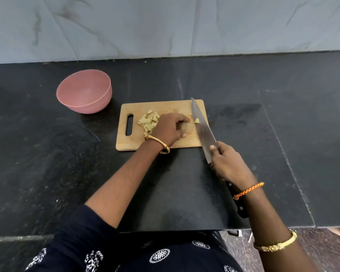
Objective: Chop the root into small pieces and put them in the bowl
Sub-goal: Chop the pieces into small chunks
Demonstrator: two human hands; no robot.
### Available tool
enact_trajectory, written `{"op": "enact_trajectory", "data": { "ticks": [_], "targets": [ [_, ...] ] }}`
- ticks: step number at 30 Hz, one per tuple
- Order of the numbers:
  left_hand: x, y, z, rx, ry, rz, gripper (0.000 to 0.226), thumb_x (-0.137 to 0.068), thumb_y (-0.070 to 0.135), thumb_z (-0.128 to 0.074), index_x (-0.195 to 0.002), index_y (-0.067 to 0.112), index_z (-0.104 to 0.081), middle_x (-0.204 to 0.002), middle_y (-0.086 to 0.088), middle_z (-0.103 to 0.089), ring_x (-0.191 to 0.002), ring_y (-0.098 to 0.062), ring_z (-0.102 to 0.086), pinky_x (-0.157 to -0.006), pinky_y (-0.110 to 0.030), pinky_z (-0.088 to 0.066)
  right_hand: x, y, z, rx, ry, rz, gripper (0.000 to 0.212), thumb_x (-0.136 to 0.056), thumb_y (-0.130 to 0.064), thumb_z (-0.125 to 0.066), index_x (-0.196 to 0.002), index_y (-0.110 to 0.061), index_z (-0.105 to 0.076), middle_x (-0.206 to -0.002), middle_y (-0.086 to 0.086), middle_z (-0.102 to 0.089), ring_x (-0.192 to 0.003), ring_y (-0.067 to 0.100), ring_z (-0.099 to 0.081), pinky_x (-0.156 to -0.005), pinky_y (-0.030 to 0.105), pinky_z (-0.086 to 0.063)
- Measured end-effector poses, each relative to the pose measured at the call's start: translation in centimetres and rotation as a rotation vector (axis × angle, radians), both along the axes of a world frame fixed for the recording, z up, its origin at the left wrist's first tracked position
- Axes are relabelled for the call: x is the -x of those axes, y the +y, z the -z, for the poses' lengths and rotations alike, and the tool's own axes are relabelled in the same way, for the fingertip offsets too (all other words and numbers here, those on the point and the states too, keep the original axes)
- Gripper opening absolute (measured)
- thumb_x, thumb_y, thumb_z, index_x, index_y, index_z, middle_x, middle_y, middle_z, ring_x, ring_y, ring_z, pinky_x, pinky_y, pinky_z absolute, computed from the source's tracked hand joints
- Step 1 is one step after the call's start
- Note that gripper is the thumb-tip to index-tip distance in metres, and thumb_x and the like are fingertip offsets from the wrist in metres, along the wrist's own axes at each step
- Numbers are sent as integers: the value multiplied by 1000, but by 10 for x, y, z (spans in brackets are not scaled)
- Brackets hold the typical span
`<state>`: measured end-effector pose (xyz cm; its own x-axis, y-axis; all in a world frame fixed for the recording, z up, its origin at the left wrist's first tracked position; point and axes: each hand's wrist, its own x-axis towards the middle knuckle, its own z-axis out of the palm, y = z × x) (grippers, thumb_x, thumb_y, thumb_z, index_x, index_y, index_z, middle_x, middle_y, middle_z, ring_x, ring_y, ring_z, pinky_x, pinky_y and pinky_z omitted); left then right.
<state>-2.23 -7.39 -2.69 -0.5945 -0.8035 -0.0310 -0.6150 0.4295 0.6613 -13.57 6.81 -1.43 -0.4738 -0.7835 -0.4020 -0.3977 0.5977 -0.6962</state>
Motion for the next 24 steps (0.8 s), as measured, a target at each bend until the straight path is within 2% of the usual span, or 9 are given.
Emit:
{"op": "enact_trajectory", "data": {
  "ticks": [3, 6, 8, 14, 19, 22, 24],
  "targets": [
    [1, 2, 3, 37, 5, -46, 54, -67, 12, -81, -118, 9, -63, -119, -6, -56, -106, -18, -54, -96, -27, -44, -5, 2, -1, 9, 29, -17, 29, -101, -28, -35, -78, -15, -46, -72, 2, -55, -61, 15, -49, -51, 27, -35],
    [3, 2, 7, 80, 33, -108, 39, -74, 17, -76, -112, 10, -67, -107, -6, -58, -95, -16, -56, -83, -18, -41, -5, 3, -2, 11, 47, -47, 27, -102, -27, -34, -90, -9, -51, -73, 2, -54, -62, 13, -47, -51, 25, -35],
    [3, 1, 7, 76, 48, -123, 34, -75, 17, -76, -108, 10, -69, -102, -6, -61, -90, -15, -57, -78, -15, -40, -5, 3, -2, 16, 61, -55, 27, -102, -27, -33, -91, -9, -51, -73, 1, -53, -61, 12, -47, -50, 24, -34],
    [3, 1, 9, 49, 108, -160, 35, -70, 15, -79, -104, 9, -71, -92, -3, -59, -87, -16, -58, -79, -21, -45, -5, 1, -3, 9, 75, -78, 26, -102, -28, -32, -90, -13, -50, -74, -1, -53, -62, 10, -48, -49, 23, -31],
    [2, 4, 10, 39, 139, -185, 36, -71, 15, -79, -105, 8, -70, -90, 1, -56, -87, -14, -57, -79, -20, -45, -8, -1, -9, 9, 73, -106, 24, -102, -27, -32, -92, -15, -49, -74, -3, -52, -62, 9, -48, -48, 21, -29],
    [3, 6, 12, 43, 153, -199, 37, -71, 15, -79, -106, 8, -69, -92, -2, -58, -87, -15, -57, -80, -22, -47, -11, -3, -8, 8, 89, -105, 24, -102, -28, -32, -94, -12, -48, -76, 1, -54, -64, 13, -50, -51, 24, -34],
    [3, 6, 13, 48, 158, -196, 36, -71, 15, -79, -105, 7, -70, -92, -6, -60, -86, -17, -58, -80, -23, -47, -15, -4, -7, -3, 119, -89, 23, -101, -28, -31, -94, -12, -45, -80, 7, -55, -70, 23, -54, -60, 32, -43]
  ]
}}
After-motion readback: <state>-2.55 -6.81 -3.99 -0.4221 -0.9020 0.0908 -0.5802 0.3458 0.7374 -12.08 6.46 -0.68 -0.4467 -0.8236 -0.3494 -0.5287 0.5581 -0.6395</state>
